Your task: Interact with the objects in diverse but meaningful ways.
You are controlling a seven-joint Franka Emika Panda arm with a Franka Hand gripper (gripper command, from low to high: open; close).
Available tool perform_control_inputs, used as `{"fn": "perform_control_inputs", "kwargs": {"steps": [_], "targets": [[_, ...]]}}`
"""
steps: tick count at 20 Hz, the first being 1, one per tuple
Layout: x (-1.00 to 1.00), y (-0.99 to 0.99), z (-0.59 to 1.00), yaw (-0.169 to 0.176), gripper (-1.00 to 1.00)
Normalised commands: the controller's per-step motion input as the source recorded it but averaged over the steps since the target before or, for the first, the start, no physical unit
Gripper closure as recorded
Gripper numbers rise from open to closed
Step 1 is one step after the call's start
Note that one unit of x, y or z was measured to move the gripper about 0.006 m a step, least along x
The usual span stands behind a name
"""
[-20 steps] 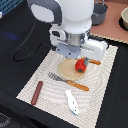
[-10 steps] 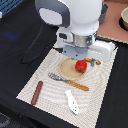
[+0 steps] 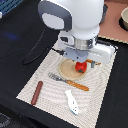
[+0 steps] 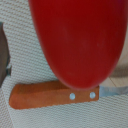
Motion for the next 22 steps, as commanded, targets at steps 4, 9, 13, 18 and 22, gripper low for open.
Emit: {"fn": "perform_control_inputs", "kwargs": {"steps": [4,9,13,18,22], "targets": [[0.32,0.00,-0.08,-0.081,1.00],[0.40,0.00,0.00,-0.084,1.00],[0.45,0.00,0.00,-0.078,1.00],[0.43,0.00,0.00,-0.065,1.00],[0.21,0.02,0.24,-0.055,1.00]]}}
